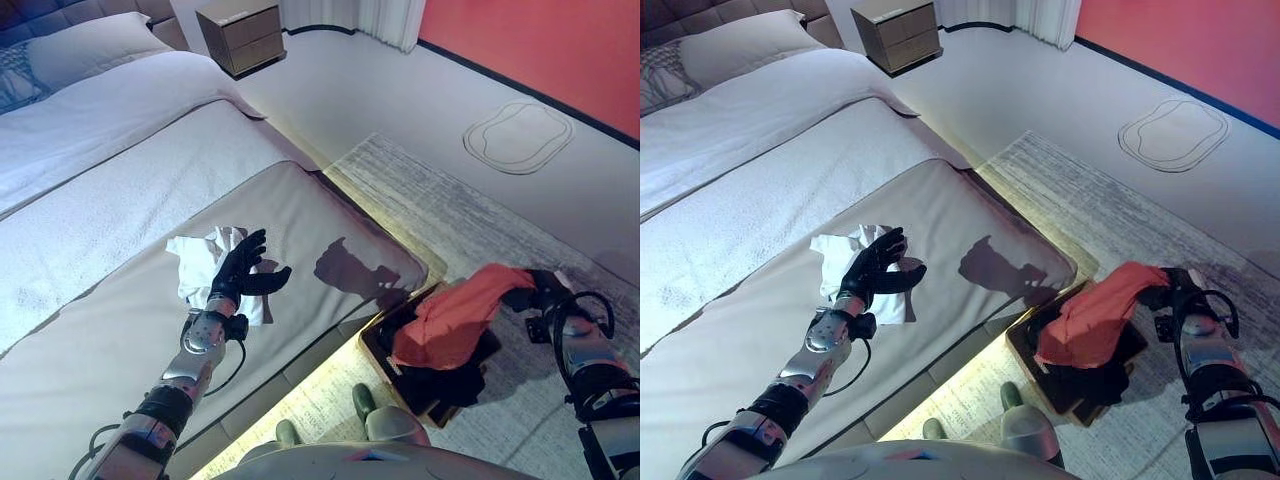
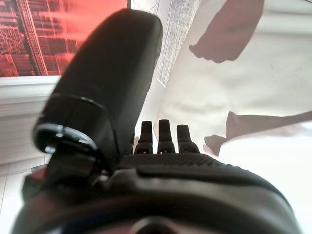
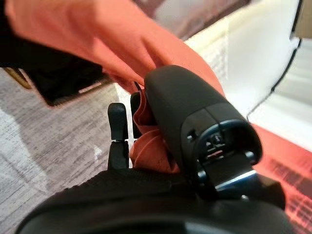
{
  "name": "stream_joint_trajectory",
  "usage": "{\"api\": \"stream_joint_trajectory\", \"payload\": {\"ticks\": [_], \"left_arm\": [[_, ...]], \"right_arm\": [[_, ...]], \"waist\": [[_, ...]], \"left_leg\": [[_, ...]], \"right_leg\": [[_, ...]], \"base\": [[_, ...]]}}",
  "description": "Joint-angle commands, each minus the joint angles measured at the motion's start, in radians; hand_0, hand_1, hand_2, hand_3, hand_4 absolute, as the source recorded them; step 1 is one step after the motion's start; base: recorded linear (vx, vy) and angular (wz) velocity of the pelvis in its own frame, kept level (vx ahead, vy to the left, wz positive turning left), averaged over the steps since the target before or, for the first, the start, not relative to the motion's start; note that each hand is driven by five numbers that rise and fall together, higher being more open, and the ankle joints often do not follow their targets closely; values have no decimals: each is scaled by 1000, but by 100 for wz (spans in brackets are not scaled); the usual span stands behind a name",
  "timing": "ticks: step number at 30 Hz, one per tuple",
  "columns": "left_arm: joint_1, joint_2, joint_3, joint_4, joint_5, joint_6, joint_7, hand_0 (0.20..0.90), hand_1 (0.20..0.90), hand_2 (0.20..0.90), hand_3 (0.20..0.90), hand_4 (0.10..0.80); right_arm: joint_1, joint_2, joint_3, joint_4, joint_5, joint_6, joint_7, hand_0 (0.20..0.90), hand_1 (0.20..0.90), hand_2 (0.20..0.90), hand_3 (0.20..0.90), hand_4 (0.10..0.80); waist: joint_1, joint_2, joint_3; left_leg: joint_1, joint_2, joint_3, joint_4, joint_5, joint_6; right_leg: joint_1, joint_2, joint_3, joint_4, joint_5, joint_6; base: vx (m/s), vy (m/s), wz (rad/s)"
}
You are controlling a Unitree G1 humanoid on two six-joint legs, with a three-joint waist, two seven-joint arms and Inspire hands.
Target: Pick up the clothes from the bed and place them into the basket
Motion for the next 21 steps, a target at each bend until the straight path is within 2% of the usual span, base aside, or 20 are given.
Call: {"api": "stream_joint_trajectory", "payload": {"ticks": [1,2,11,21], "left_arm": [[-67,10,-20,9,19,-95,-4,900,900,900,900,800],[-67,10,-21,12,17,-99,-9,900,900,900,900,800],[-84,11,-39,12,19,-105,-18,900,900,900,900,800],[-83,14,-40,25,21,-117,-25,900,900,900,900,800]], "right_arm": [[-101,-18,-3,75,-20,-96,-51,538,538,538,477,377],[-102,-9,0,89,-25,-87,-51,900,900,900,900,800],[-104,54,49,223,-67,-49,-55,900,900,900,900,800],[-91,68,65,231,-110,-25,-83,900,900,900,900,800]], "waist": [[32,-29,-80],[35,-29,-81],[60,-31,-81],[69,-38,-80]], "left_leg": [[-6,13,-5,55,-132,11],[-7,13,-7,55,-132,11],[-6,15,-20,54,-129,12],[-7,19,-27,48,-124,13]], "right_leg": [[-60,-37,-14,62,-25,49],[-59,-38,-16,61,-25,49],[-54,-41,-25,56,-22,50],[-52,-41,-22,54,-20,53]], "base": [[0,0,0],[0,0,0],[7,-12,4],[-1,-3,2]]}}
